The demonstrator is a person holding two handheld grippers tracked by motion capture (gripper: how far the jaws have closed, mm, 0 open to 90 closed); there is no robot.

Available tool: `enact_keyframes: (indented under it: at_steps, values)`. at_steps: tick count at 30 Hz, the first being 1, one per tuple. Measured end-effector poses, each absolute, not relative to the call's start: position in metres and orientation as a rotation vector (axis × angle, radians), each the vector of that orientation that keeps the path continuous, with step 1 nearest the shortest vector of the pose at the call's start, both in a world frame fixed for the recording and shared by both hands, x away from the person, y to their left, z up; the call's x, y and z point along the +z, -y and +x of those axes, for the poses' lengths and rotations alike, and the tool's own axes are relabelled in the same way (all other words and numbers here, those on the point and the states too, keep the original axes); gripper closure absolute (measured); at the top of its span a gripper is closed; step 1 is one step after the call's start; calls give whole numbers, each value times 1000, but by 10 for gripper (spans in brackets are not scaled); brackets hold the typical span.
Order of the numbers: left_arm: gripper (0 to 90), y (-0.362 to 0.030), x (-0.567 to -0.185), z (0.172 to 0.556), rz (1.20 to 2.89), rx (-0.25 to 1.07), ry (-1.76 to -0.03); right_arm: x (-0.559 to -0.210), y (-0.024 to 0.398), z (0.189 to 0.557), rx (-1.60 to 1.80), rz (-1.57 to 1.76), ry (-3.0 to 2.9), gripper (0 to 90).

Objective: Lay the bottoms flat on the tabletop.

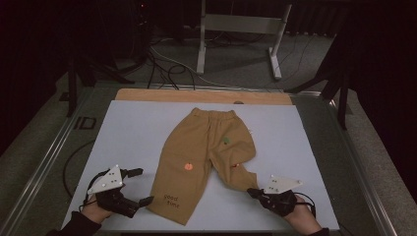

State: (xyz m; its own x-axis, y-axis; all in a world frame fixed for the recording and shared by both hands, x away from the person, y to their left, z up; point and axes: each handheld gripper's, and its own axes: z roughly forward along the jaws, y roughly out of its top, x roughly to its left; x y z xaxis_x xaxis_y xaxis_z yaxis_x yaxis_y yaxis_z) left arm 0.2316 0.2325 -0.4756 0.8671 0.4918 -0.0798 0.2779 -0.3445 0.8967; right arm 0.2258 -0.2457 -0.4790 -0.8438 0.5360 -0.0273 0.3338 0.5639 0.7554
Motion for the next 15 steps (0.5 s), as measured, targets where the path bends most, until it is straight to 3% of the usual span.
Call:
enact_keyframes:
  at_steps: [6,14,15]
  values:
    - [41,-233,-475,231,1946,250,-570,-446,225,222,1239,716,-2619,900]
    - [41,-234,-476,232,1944,247,-569,-444,190,214,1286,629,-2688,893]
    - [41,-234,-476,232,1947,242,-565,-443,189,217,1369,644,-2679,776]
